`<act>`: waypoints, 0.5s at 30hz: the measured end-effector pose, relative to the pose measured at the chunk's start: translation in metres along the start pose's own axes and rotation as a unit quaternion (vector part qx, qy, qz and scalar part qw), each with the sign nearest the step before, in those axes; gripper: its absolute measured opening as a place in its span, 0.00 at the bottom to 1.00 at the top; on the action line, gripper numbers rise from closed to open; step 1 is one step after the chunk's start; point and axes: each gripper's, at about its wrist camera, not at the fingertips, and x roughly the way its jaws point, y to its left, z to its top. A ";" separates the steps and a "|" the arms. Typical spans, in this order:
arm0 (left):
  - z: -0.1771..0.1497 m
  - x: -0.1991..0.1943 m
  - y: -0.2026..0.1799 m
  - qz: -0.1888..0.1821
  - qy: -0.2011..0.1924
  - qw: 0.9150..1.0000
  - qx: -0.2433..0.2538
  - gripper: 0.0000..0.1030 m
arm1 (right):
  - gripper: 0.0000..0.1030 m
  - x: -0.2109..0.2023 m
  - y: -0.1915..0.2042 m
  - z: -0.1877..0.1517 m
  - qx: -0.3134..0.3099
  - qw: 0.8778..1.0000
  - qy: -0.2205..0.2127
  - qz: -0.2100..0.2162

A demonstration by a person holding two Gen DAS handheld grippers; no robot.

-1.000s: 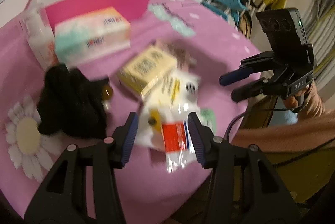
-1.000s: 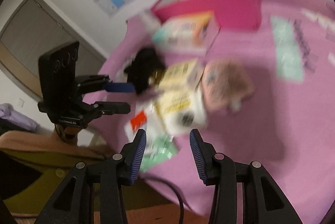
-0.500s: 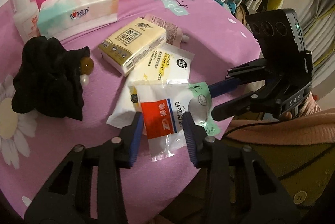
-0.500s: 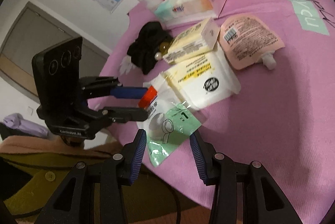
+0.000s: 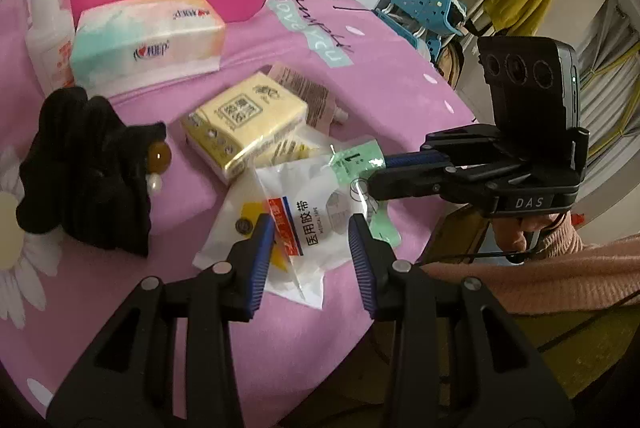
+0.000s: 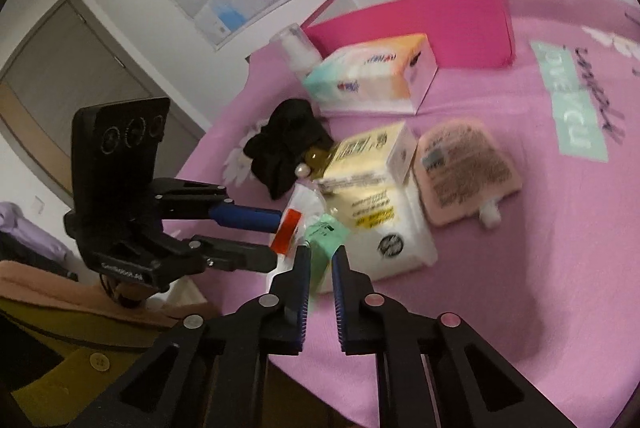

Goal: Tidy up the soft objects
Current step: 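Grasp the clear medical-tape bag with the right gripper and lift it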

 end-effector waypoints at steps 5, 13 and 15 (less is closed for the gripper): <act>0.002 0.007 0.015 0.008 0.006 1.000 -0.021 0.40 | 0.09 0.006 -0.007 0.007 0.003 1.000 -0.003 -0.005; -0.002 0.011 0.024 -0.022 0.016 0.999 -0.034 0.41 | 0.13 0.020 -0.023 0.004 0.031 0.999 0.012 0.019; -0.001 0.013 0.023 -0.025 0.017 0.999 -0.032 0.41 | 0.13 0.021 -0.022 0.003 0.028 0.999 0.013 0.018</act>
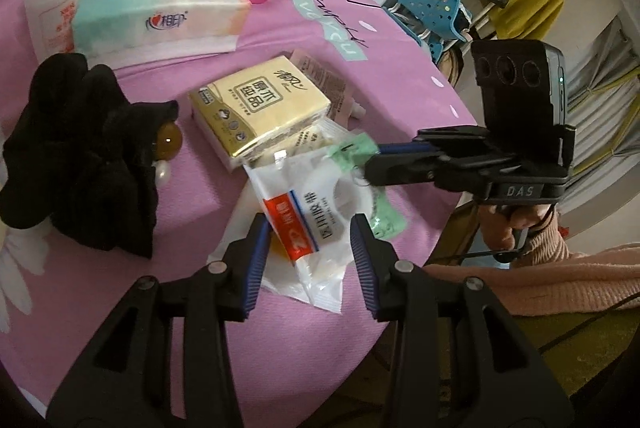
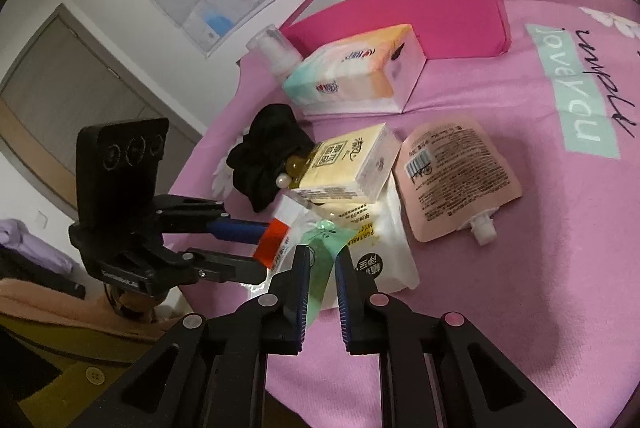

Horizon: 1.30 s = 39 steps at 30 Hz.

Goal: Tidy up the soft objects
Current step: 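Grasp the clear medical-tape bag with the right gripper and lift it, then carry the medical-tape bag over the pink box with the right gripper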

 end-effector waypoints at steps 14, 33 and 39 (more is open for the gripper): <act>0.007 0.002 -0.002 0.015 -0.002 1.000 0.000 0.34 | 0.10 -0.001 -0.013 -0.006 0.019 1.000 -0.017 -0.018; 0.071 -0.055 -0.025 0.066 -0.098 0.992 0.053 0.23 | 0.10 -0.059 0.018 0.075 -0.064 0.991 -0.117 -0.030; 0.127 -0.066 -0.025 0.097 -0.135 0.984 0.068 0.23 | 0.10 -0.069 0.010 0.130 -0.077 0.984 -0.156 -0.049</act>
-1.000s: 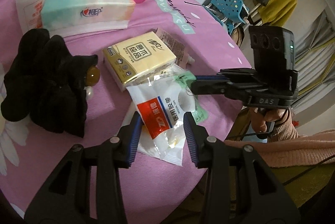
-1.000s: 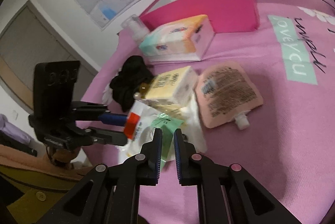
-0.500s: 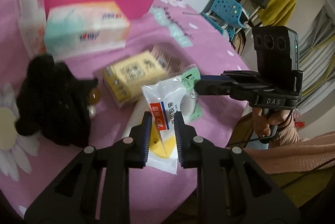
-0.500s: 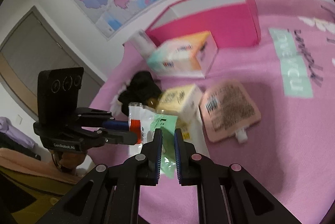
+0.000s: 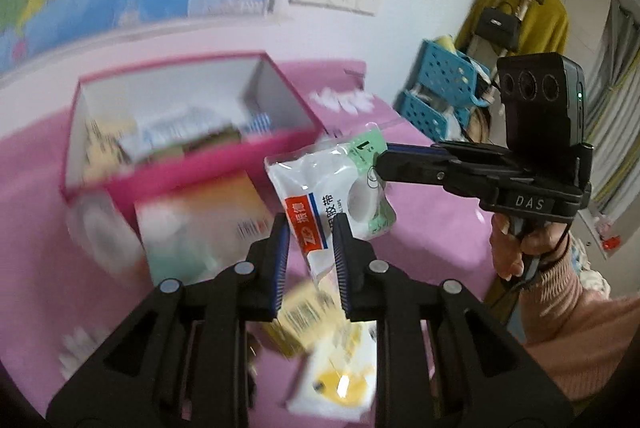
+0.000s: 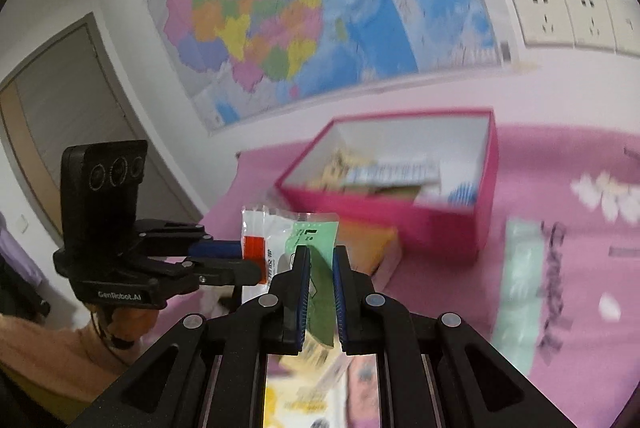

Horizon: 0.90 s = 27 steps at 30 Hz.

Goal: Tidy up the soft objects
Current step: 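Carry the medical-tape bag over the pink box with the right gripper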

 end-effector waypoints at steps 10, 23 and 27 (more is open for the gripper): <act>0.068 0.043 0.027 0.034 -0.001 0.999 -0.013 0.23 | 0.10 0.032 -0.049 0.052 0.025 0.999 -0.010 -0.035; 0.096 0.110 0.064 0.051 0.046 0.995 -0.066 0.23 | 0.10 0.080 -0.094 0.074 0.044 0.995 0.019 -0.087; 0.101 0.121 0.067 0.059 0.055 0.994 -0.070 0.24 | 0.11 0.088 -0.100 0.077 0.049 0.994 0.021 -0.100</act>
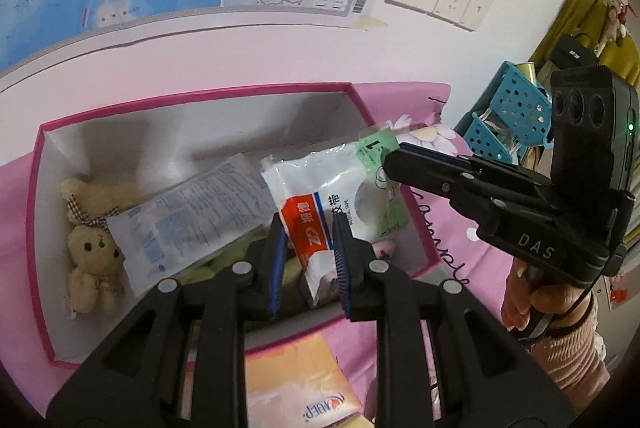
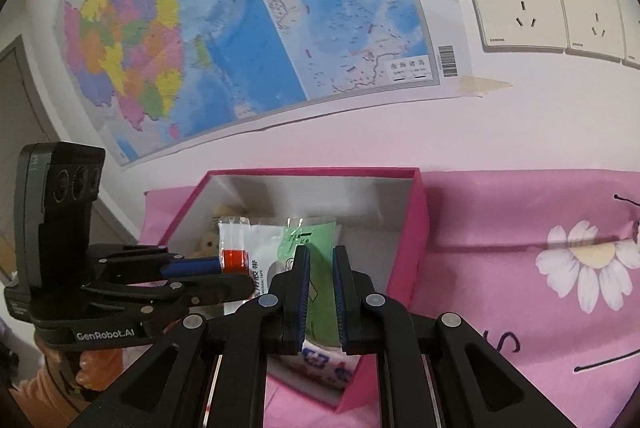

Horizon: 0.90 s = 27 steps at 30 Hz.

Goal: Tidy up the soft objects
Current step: 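Carry the medical-tape bag over the pink box with the right gripper, then open the right gripper to drop the bag into the box, then move the right gripper to the yellow tissue pack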

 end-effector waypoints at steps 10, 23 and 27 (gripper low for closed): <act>-0.007 -0.012 0.003 0.032 -0.023 0.999 0.004 0.46 | 0.17 -0.011 -0.005 -0.006 0.016 1.000 -0.006 -0.014; -0.080 -0.095 -0.017 0.012 -0.087 0.994 0.072 0.48 | 0.32 -0.076 0.050 -0.056 -0.044 0.995 0.013 0.085; -0.114 -0.105 -0.014 0.005 -0.076 0.995 0.068 0.49 | 0.33 -0.079 0.061 -0.079 -0.046 0.992 0.041 0.112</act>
